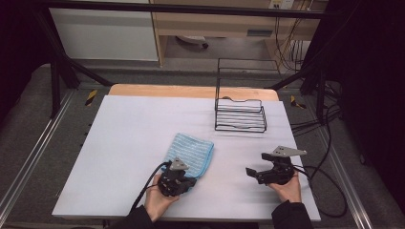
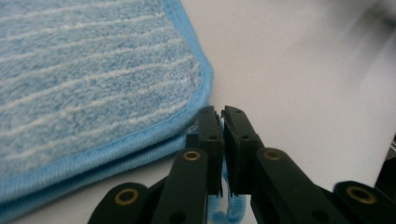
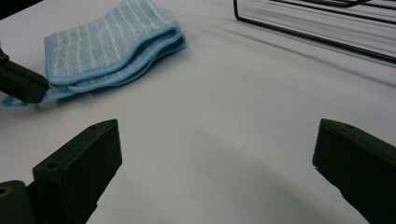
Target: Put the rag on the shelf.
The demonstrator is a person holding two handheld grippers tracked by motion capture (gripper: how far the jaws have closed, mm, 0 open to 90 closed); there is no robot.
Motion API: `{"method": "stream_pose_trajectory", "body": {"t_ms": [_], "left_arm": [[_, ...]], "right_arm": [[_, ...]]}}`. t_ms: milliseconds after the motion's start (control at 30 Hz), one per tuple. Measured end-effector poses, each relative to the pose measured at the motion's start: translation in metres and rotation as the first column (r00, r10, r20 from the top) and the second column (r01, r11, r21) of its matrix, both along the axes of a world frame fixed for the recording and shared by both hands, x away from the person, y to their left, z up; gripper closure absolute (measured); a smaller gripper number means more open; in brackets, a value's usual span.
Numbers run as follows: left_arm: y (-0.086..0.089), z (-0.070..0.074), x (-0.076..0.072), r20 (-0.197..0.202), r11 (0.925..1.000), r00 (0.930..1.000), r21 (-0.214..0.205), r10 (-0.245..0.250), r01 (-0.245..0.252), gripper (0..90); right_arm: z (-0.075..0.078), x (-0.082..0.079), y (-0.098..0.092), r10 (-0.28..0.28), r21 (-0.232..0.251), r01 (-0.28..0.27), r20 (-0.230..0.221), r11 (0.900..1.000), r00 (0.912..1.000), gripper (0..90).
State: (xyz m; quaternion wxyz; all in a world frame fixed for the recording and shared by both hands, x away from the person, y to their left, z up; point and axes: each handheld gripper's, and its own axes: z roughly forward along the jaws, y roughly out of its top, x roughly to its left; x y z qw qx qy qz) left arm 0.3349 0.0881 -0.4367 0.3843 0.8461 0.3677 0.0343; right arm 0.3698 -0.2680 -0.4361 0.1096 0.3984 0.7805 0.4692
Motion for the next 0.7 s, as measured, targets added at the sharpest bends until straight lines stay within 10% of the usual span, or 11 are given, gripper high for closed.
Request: {"method": "stream_pose_trajectory", "body": {"t_ms": [367, 500, 700], "left_arm": [[-0.02, -0.004, -0.004, 0.006, 0.9992, 0.9992, 0.002, -0.04, 0.04, 81.8], [-0.002, 0.016, -0.005, 0.06, 0.9987, 0.9977, -0.039, -0.032, 0.034, 63.6], [0.048, 0.032, 0.016, 0.122, 0.9963, 0.9893, 0.018, 0.081, -0.084, 48.4]], "right_arm": [[0.0, 0.0, 0.001, 0.007, 0.002, -0.007, 0.0, 1.0, 1.0, 2.6], [0.0, -0.001, 0.008, 0.016, 0.004, -0.016, -0.006, 0.9999, 0.9999, 3.7], [0.005, -0.003, 0.032, 0.047, -0.001, -0.047, -0.027, 0.9989, 0.9985, 7.5]]}}
